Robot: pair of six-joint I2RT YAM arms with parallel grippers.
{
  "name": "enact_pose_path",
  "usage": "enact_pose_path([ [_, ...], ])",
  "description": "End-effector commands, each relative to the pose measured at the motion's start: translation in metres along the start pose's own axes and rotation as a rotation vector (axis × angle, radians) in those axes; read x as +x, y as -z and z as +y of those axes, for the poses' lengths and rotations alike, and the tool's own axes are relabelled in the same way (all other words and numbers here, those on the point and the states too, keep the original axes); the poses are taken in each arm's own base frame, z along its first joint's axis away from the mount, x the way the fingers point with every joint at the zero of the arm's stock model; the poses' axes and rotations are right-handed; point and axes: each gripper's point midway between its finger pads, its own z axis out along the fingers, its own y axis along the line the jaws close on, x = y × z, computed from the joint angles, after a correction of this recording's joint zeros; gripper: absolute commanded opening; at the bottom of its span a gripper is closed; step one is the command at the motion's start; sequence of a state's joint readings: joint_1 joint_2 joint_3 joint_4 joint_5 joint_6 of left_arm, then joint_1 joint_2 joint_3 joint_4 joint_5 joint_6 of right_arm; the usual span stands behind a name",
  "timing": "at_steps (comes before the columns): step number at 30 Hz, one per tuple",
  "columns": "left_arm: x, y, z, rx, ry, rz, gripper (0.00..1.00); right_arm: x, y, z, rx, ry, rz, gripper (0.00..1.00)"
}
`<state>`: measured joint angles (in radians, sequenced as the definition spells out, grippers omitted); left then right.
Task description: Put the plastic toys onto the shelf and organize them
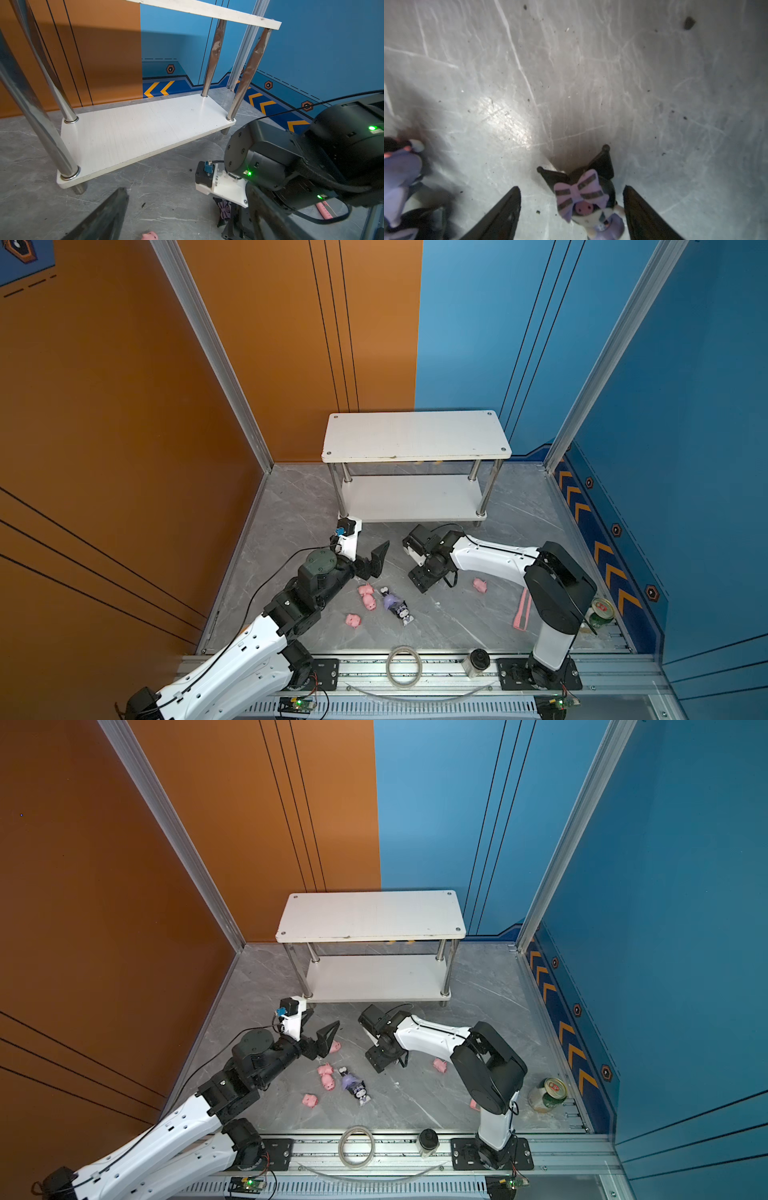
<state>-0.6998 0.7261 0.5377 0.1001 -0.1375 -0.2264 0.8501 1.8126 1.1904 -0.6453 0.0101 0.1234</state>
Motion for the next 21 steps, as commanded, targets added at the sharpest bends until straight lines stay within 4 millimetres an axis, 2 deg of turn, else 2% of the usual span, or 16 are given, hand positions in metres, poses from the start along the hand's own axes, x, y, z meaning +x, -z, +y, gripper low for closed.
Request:
enact_pose_path([
  [1, 0.005, 0.001, 0.004, -0.01, 0.003, 0.005, 0.91, 0.002, -0.001, -0.005, 0.07, 0.089, 0.036, 0.76],
  [8, 0.004, 0.0, 0.006, -0.016, 0.012, 0.003, 0.91, -0.012, -0.008, -0.006, 0.075, 0.142, 0.038, 0.63],
  [12, 0.004, 0.001, 0.008, -0.022, 0.015, 0.003, 0.91, -0.013, -0.008, -0.011, 0.072, 0.132, 0.042, 0.51],
  [14, 0.005, 0.001, 0.009, -0.027, 0.015, 0.004, 0.91, -0.011, -0.008, -0.014, 0.074, 0.125, 0.049, 0.51],
  [17, 0.004, 0.001, 0.009, -0.028, 0.016, 0.0, 0.91, -0.007, -0.009, -0.014, 0.067, 0.125, 0.061, 0.59],
  [21, 0.004, 0.001, 0.01, -0.027, 0.018, -0.003, 0.91, -0.003, -0.01, -0.012, 0.058, 0.12, 0.076, 0.65],
])
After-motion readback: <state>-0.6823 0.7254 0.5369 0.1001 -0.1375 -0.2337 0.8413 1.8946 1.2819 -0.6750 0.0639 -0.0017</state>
